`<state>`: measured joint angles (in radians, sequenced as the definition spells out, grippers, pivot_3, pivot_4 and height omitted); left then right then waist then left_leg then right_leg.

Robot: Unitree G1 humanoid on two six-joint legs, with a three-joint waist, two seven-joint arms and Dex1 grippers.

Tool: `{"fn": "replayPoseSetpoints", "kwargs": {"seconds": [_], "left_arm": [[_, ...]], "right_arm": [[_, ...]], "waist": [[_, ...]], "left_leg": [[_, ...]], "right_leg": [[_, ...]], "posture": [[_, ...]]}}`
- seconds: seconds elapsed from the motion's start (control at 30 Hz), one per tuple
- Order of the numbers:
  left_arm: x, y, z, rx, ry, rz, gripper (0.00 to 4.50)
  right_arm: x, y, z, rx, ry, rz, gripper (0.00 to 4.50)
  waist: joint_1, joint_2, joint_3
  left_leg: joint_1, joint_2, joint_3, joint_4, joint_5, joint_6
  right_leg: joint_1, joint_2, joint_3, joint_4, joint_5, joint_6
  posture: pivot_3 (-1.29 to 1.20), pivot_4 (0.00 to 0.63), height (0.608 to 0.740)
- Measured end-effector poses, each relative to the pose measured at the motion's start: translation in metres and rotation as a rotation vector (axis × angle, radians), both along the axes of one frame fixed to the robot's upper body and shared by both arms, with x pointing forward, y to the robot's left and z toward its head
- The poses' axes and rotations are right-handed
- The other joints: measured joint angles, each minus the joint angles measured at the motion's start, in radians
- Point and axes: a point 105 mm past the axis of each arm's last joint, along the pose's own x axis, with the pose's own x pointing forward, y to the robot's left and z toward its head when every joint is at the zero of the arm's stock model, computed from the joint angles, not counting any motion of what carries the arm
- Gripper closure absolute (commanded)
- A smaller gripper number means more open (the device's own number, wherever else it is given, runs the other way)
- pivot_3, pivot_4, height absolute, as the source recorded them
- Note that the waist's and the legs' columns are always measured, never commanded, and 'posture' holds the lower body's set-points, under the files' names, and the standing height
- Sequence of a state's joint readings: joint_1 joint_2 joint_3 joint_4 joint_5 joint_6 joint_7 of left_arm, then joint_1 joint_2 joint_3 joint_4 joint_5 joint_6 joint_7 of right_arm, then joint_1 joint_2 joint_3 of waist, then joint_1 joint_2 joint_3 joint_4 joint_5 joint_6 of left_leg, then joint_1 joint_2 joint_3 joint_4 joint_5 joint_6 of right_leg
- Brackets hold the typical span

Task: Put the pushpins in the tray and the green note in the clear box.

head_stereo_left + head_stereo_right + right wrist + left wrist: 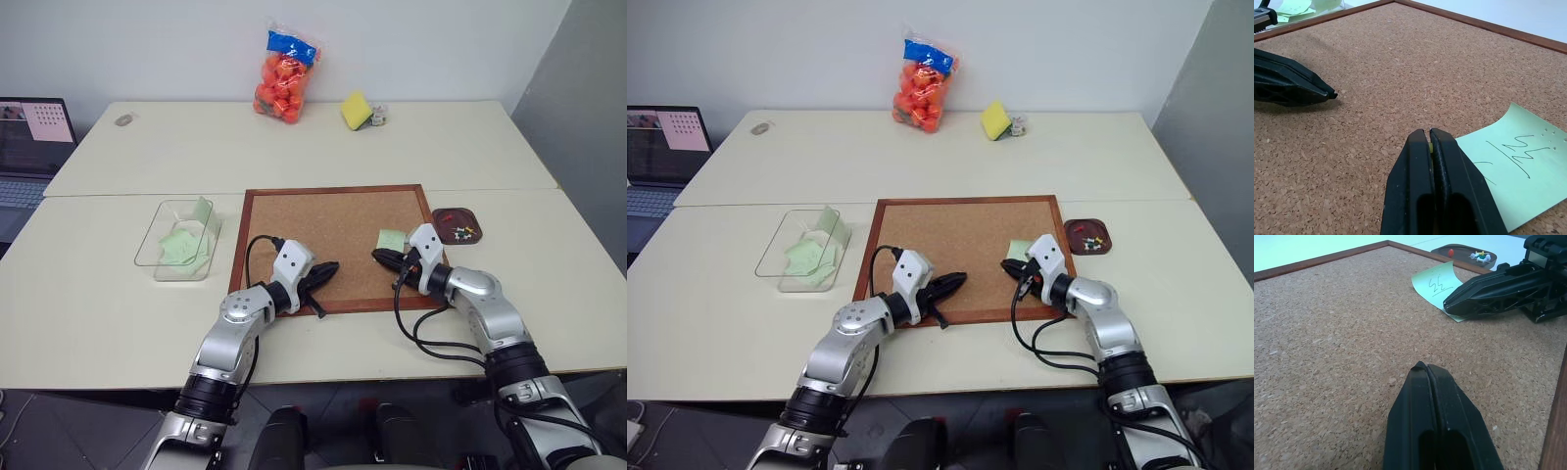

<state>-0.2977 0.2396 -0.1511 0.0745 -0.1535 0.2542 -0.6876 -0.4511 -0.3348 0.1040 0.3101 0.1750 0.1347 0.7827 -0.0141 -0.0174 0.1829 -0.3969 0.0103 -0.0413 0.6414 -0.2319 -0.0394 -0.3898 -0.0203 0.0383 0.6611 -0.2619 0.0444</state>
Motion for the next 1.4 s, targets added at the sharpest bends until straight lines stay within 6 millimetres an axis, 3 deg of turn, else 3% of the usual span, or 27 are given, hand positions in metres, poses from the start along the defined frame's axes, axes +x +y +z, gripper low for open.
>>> {"fn": "replayPoseSetpoints", "kwargs": {"seconds": [0.1, 0.23, 0.7, 0.93, 0.97, 1.27, 1.4], "left_arm": [[0.0, 0.0, 0.0, 0.0, -0.001, 0.0, 4.5], [0.0, 0.0, 0.0, 0.0, 0.0, 0.0, 4.5], [0.0, -0.001, 0.0, -0.002, 0.0, -0.001, 4.5], [0.0, -0.003, 0.002, -0.002, -0.023, -0.002, 4.5], [0.001, -0.004, 0.002, 0.026, -0.069, 0.011, 4.14], [-0.006, -0.03, 0.011, 0.126, -0.309, -0.045, 2.44], [-0.004, -0.031, 0.018, 0.153, -0.387, -0.07, 1.68]], "right_arm": [[0.0, -0.001, 0.002, 0.021, 0.01, -0.004, 4.47], [0.001, -0.003, 0.024, 0.062, -0.055, -0.007, 4.47], [0.002, -0.006, 0.025, 0.061, -0.06, -0.027, 4.47], [-0.008, -0.003, 0.025, 0.067, -0.041, 0.006, 4.47], [-0.01, -0.002, 0.026, 0.078, -0.028, 0.015, 4.5], [-0.024, -0.006, 0.053, 0.101, -0.002, 0.088, 4.5], [-0.03, -0.009, 0.058, 0.096, 0.023, 0.12, 4.5]], "waist": [[0.0, 0.0, 0.0], [0.0, 0.0, 0.0], [0.0, 0.0, 0.0], [0.001, 0.0, 0.0], [0.003, 0.0, 0.0], [0.005, -0.001, 0.001], [0.004, -0.001, 0.001]], "left_leg": [[0.0, 0.0, 0.0, 0.0, 0.0, 0.0], [0.0, 0.0, 0.0, 0.0, 0.0, 0.0], [0.0, 0.0, 0.0, 0.0, 0.0, 0.0], [0.0, 0.0, 0.0, 0.0, 0.0, 0.0], [0.0, 0.0, 0.0, 0.0, 0.0, 0.0], [-0.002, 0.0, 0.0, 0.0, 0.0, 0.0], [-0.002, 0.0, 0.0, 0.0, 0.0, 0.0]], "right_leg": [[0.0, 0.0, 0.0, 0.0, 0.0, 0.0], [0.0, 0.0, 0.0, 0.0, 0.0, 0.0], [0.0, 0.0, 0.0, 0.0, 0.0, 0.0], [0.0, 0.0, 0.0, 0.0, 0.0, 0.0], [0.0, 0.0, 0.0, 0.0, 0.0, 0.0], [-0.002, 0.001, 0.0, 0.0, 0.0, 0.0], [-0.003, 0.001, 0.0, 0.0, 0.0, 0.0]], "posture": [[0.0, 0.15, 0.74], [0.0, 0.15, 0.74], [0.0, 0.15, 0.74], [0.0, 0.15, 0.74], [0.0, 0.15, 0.74], [0.0, 0.15, 0.74], [0.0, 0.15, 0.74]]}}
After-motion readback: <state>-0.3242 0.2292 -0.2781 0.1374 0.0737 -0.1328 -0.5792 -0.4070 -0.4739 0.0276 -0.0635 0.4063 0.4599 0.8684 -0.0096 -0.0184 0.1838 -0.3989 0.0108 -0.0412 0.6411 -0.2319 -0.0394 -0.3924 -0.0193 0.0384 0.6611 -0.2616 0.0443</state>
